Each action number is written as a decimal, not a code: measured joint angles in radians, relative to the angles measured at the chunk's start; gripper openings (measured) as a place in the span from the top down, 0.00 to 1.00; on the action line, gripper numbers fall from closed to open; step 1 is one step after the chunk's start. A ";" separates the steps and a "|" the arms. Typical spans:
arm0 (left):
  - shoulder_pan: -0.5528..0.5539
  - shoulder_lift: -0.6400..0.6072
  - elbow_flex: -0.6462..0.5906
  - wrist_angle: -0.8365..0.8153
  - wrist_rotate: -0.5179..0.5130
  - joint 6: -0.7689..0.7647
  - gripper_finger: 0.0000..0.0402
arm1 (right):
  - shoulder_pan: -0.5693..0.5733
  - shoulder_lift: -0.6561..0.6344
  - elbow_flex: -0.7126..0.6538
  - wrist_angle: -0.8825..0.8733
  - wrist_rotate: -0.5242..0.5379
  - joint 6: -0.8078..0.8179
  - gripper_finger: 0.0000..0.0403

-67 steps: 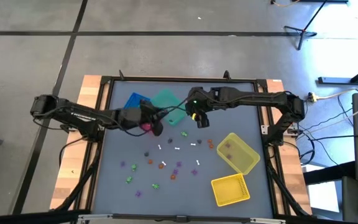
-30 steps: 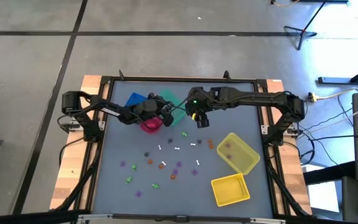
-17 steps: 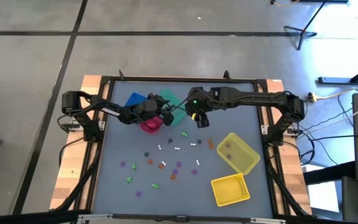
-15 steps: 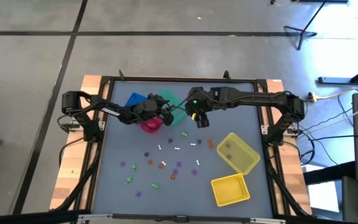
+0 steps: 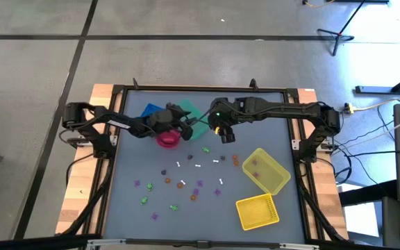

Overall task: Sort Halloween decoration
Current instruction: Put the green skeleton toy into the blue bin

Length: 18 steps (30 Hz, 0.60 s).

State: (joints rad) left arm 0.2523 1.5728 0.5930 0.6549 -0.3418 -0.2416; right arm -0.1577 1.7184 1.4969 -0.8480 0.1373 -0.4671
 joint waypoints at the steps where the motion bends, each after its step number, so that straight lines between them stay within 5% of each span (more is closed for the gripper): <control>1: 0.000 -0.019 0.000 -0.013 0.000 0.011 0.57 | 0.000 0.000 0.000 -0.005 0.000 0.005 0.38; 8: 0.000 -0.172 0.000 -0.123 0.000 0.050 0.58 | 0.000 0.000 0.000 -0.094 -0.009 0.040 0.38; 18: -0.031 -0.378 0.000 -0.403 -0.001 0.050 0.58 | -0.052 0.000 -0.014 -0.183 -0.233 0.049 0.38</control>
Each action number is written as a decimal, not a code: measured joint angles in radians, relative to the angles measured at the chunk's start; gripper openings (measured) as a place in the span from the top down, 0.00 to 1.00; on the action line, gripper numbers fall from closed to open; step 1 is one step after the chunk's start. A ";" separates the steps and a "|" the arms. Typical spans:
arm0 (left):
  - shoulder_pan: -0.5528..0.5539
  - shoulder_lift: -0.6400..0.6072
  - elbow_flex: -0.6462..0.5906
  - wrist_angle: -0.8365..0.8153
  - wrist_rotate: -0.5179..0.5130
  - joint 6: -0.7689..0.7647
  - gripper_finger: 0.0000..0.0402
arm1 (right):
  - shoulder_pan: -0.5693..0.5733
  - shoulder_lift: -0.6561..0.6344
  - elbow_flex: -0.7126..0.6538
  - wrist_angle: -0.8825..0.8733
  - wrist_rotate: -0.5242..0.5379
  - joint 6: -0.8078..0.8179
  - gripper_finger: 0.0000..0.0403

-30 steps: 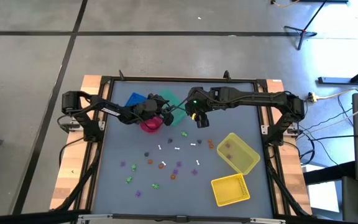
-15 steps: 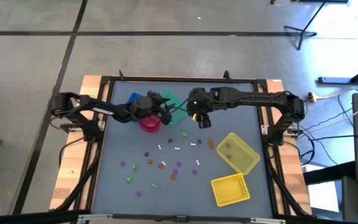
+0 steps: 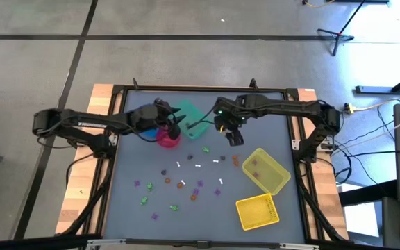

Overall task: Sort Halloween decoration
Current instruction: Put the green skeleton toy into the blue bin

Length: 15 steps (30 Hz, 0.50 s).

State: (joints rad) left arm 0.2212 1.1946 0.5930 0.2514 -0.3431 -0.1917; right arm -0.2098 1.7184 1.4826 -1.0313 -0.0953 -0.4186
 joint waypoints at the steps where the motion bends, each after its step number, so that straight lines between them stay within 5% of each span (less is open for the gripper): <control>1: -0.007 -0.011 0.000 -0.018 0.000 -0.001 0.58 | -0.007 -0.001 -0.012 0.001 -0.016 0.007 0.38; 15: -0.085 -0.043 0.000 -0.091 -0.006 -0.010 0.58 | -0.027 -0.022 -0.288 0.250 -0.049 0.148 0.38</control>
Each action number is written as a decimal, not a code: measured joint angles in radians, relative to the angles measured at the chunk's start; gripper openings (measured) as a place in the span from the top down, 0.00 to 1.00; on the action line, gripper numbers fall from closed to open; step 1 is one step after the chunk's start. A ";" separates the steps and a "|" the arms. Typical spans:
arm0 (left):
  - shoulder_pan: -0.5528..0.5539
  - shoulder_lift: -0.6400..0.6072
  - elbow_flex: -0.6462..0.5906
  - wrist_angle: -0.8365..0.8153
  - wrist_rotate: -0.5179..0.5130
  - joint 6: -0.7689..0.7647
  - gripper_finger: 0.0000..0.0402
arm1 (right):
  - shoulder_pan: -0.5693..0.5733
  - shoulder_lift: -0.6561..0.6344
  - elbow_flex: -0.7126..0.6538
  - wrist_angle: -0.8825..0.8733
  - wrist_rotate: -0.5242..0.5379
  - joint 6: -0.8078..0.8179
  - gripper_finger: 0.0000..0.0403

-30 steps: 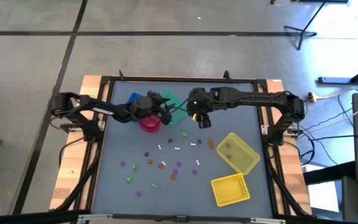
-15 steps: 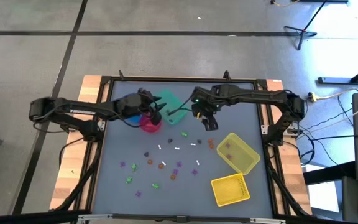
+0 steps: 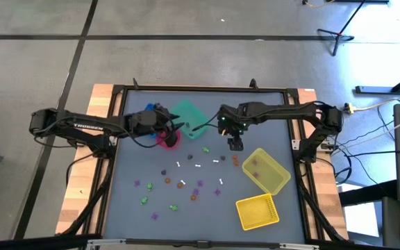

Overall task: Sort Halloween decoration
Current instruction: Put the green skeleton toy into the blue bin

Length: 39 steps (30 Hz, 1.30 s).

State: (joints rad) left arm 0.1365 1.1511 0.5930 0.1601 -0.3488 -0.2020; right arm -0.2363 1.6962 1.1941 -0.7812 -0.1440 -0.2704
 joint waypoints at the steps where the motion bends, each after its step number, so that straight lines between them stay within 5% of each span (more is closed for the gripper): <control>1: -0.001 0.000 0.000 -0.002 0.000 0.000 0.58 | 0.000 0.000 -0.009 0.023 0.000 0.009 0.38; 13: -0.001 0.000 0.000 -0.003 -0.001 0.000 0.58 | 0.001 -0.001 -0.133 0.450 -0.137 0.203 0.38; 24: -0.001 0.000 0.000 -0.003 -0.001 0.002 0.58 | 0.090 0.020 -0.200 0.629 -0.128 0.270 0.38; 33: -0.002 0.001 0.000 -0.015 -0.002 0.001 0.58 | 0.226 0.089 -0.201 0.792 0.222 0.314 0.38; 39: -0.002 0.001 0.000 -0.019 -0.002 0.001 0.58 | 0.243 0.158 -0.201 0.806 0.240 0.372 0.38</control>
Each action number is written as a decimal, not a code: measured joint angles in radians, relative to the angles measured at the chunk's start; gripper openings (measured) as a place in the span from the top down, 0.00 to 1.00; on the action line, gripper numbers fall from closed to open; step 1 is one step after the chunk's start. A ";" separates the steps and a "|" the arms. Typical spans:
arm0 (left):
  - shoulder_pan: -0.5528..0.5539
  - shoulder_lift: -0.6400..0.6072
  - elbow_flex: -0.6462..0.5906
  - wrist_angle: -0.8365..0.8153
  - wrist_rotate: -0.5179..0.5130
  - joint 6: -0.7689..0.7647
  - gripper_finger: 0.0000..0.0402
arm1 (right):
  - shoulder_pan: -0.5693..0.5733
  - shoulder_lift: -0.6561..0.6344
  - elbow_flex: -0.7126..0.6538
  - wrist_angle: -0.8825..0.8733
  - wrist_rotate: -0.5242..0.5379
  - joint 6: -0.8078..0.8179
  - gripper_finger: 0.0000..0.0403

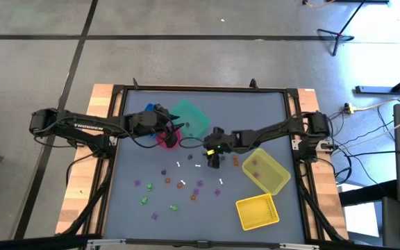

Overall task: Sort Halloween decoration
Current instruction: Put the green skeleton toy into the blue bin

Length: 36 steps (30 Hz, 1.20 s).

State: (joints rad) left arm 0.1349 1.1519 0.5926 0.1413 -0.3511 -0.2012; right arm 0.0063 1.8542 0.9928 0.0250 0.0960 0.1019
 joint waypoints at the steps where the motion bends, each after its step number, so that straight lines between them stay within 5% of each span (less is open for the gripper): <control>1: 0.000 0.000 0.000 0.000 0.000 0.000 0.58 | 0.000 0.012 0.000 0.003 0.001 0.005 0.38; 16: 0.000 0.000 0.000 0.001 0.000 0.000 0.58 | 0.000 0.086 0.004 0.023 0.002 0.011 0.40; 36: 0.000 0.000 0.000 0.001 0.001 -0.001 0.58 | 0.001 0.090 0.002 0.037 -0.001 0.004 0.84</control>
State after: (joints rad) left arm 0.1349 1.1519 0.5930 0.1421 -0.3504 -0.2020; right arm 0.0071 1.9438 0.9950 0.0620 0.0948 0.1062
